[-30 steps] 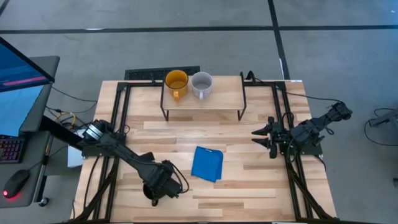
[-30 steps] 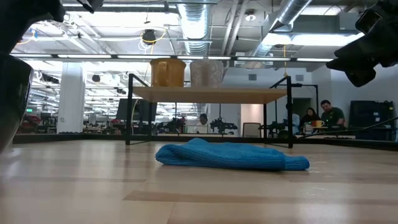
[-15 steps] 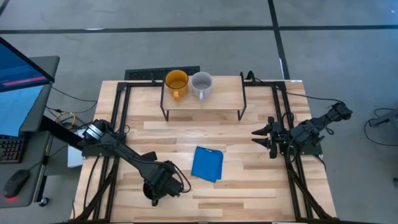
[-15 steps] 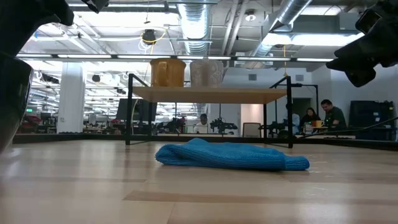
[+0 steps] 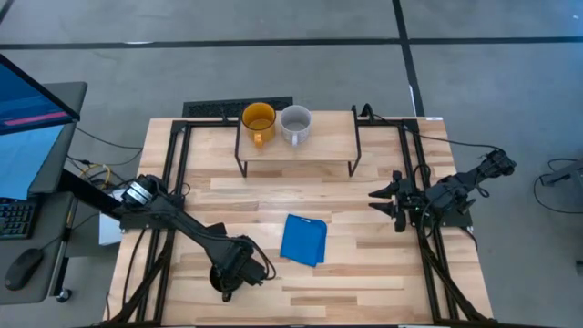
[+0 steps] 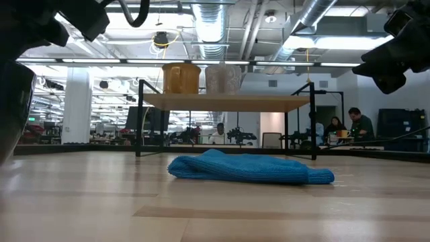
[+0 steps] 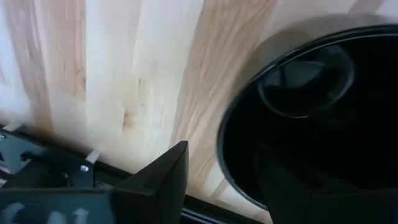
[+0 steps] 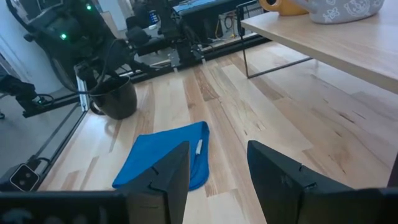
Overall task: Stack small to large cups/mugs on shelf
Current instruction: Put the black mug on the shelf
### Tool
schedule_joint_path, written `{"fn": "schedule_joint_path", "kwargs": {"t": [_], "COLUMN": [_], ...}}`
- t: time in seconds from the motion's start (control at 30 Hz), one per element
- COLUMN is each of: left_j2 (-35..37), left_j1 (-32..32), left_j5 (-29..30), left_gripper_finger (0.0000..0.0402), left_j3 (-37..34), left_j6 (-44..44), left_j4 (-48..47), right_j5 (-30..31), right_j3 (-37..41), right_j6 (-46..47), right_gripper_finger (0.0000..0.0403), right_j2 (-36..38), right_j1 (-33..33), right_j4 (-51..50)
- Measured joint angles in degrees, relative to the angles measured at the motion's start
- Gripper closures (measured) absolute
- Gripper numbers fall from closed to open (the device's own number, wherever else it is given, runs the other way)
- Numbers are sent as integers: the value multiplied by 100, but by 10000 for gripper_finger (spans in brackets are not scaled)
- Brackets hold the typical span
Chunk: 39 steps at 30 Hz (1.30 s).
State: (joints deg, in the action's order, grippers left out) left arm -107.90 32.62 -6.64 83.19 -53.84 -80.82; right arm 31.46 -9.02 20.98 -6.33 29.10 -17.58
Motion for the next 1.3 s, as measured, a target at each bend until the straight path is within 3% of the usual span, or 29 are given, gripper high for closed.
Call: {"fn": "schedule_joint_path", "kwargs": {"t": [0.23, 0.6, 0.77, 1.3], "left_j2": [0, 31, 25, 15], "left_j1": [-80, -451, -612, -1532], "left_j5": [99, 15, -93, -51], "left_gripper_finger": [254, 387, 383, 396], "left_j3": [-102, -76, -85, -87], "left_j6": [4, 22, -58, -1641], "left_j4": [368, 941, 1028, 1926], "right_j5": [7, 7, 7, 5], "right_j3": [0, 2, 2, 2], "right_j6": [1, 0, -1, 3], "right_gripper_finger": [221, 221, 221, 221], "right_j2": [1, 1, 1, 0], "right_j1": [0, 0, 0, 0], "right_j4": [0, -4, -4, 4]}}
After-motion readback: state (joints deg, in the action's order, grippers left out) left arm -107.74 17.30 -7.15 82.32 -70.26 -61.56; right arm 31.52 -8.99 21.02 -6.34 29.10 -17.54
